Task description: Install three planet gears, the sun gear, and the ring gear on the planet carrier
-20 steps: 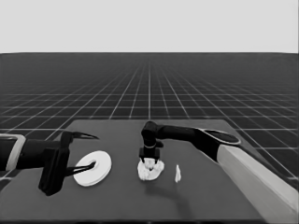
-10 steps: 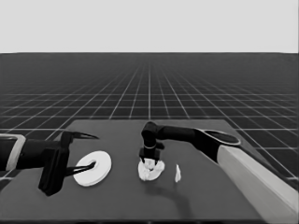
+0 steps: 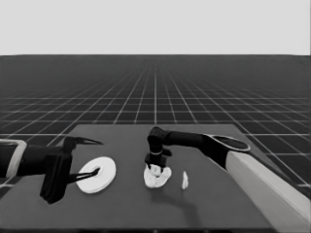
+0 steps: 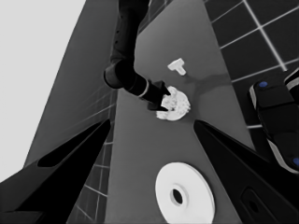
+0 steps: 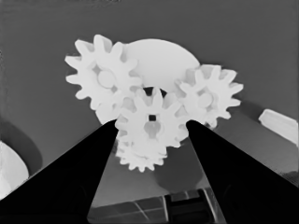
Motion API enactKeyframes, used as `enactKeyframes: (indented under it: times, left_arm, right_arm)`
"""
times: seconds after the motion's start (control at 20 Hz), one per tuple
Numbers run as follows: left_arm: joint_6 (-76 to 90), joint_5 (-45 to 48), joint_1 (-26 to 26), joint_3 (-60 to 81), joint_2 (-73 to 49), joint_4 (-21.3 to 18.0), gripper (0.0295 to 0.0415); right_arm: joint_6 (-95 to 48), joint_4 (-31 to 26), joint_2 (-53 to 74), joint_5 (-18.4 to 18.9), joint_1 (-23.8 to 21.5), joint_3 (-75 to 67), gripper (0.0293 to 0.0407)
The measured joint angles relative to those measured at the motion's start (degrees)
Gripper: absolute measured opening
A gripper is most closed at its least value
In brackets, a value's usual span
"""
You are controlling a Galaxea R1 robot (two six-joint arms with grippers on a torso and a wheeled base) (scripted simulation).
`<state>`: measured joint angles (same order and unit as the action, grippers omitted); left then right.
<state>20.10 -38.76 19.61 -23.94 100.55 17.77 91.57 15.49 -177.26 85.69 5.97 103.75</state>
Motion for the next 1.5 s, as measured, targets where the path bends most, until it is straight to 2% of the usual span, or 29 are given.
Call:
enactKeyframes:
  times: [1.5]
  left_arm:
    - [0.0,0.0,0.0,0.0,0.0,0.0,0.0385]
  right_arm:
    - [18.0,0.0,0.0,0.0,0.0,0.0,0.0309]
